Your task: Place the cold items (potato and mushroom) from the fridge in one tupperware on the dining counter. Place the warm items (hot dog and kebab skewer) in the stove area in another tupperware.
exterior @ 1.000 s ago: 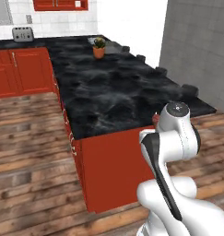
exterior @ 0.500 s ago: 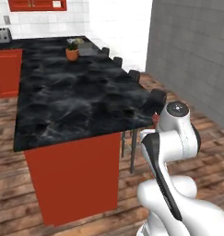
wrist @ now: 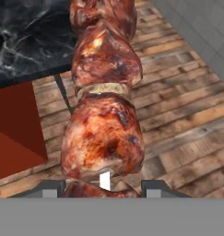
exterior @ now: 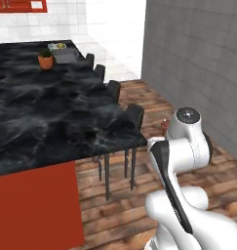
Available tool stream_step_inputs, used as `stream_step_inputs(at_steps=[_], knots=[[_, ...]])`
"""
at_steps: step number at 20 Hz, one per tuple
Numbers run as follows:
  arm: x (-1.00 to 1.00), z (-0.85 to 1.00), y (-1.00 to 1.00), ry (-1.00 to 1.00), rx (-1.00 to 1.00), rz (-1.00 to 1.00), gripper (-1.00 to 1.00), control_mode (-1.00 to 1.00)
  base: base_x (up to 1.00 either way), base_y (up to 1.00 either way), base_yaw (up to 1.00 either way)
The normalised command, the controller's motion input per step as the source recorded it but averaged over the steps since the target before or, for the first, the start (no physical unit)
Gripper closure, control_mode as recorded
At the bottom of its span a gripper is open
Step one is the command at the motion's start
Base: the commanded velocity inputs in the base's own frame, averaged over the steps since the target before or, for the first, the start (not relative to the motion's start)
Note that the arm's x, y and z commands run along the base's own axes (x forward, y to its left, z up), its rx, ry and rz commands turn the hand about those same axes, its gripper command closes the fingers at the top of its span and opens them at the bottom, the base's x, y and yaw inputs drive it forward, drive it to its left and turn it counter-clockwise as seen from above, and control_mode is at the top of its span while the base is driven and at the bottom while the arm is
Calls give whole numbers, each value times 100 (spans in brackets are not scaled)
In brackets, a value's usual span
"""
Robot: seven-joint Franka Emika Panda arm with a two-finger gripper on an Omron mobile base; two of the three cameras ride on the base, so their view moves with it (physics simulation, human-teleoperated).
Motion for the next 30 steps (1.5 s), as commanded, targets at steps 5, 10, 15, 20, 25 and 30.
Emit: stream_step_inputs(at_steps=[5,10,15,20,25,30], knots=[[0,0,0,0,0,0,100,100,71,-100,1],[0,0,0,0,0,0,100,100,71,-100,0],[0,0,0,0,0,0,100,100,77,-100,3],[0,0,0,0,0,0,100,100,95,-90,17],[0,0,0,0,0,0,100,100,100,-62,33],[0,0,0,0,0,0,100,100,100,-54,39]])
